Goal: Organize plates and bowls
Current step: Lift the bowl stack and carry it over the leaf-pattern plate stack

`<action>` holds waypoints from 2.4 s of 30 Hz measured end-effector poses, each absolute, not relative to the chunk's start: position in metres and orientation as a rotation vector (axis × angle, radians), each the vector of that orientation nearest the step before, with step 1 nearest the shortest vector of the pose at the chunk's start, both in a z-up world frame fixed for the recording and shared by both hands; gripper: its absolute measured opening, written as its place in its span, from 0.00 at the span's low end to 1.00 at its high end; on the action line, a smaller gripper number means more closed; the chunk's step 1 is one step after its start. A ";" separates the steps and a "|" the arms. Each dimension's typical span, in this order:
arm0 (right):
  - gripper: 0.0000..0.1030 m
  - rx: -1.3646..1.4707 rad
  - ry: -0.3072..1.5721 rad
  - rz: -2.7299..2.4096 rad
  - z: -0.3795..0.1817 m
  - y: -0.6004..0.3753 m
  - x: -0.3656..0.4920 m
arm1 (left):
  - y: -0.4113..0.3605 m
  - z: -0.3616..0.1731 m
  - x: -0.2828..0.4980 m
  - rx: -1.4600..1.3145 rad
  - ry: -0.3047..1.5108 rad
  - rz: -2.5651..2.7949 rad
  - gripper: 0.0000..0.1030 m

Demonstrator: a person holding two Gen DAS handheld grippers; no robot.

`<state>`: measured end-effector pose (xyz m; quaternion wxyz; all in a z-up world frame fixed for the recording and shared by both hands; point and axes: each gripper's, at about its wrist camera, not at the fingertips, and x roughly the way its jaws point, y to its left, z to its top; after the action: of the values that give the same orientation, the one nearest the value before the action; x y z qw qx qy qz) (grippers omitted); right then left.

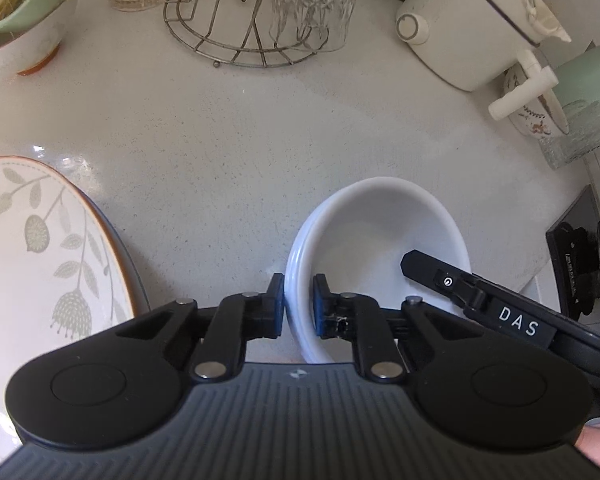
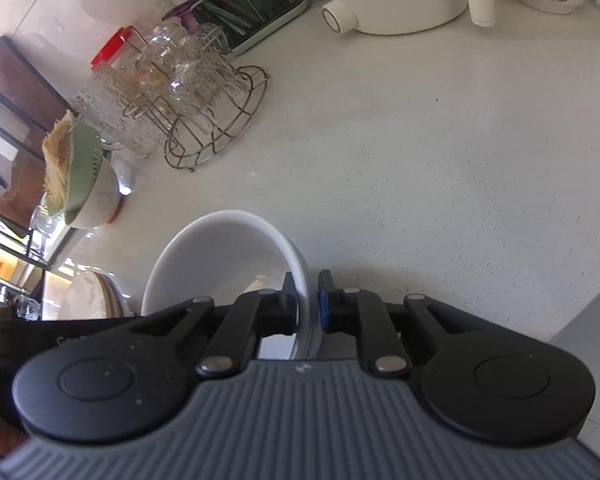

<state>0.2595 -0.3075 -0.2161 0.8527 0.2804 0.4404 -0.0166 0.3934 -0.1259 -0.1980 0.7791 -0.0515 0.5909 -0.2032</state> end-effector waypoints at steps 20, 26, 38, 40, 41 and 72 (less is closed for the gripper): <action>0.14 0.541 0.879 -0.031 -0.155 -0.307 0.224 | -0.129 -0.135 0.348 -0.155 1.235 -0.396 0.16; 0.15 0.557 0.896 -0.024 -0.143 -0.308 0.198 | -0.124 -0.122 0.324 -0.202 1.241 -0.381 0.16; 0.15 0.517 0.882 0.055 -0.118 -0.289 0.195 | -0.097 -0.091 0.310 -0.250 1.206 -0.306 0.16; 0.15 0.513 0.876 0.063 -0.114 -0.283 0.201 | -0.089 -0.087 0.312 -0.259 1.204 -0.305 0.16; 0.15 0.506 0.871 0.065 -0.112 -0.279 0.203 | -0.084 -0.086 0.313 -0.261 1.201 -0.304 0.16; 0.16 0.395 0.993 0.038 -0.126 -0.134 0.286 | 0.075 -0.135 0.396 -0.345 1.302 -0.374 0.16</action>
<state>0.2861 -0.1342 -0.1258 0.8605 0.1883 0.4730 0.0182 0.3965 0.0747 -0.1347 0.7654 -0.1588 0.5994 -0.1723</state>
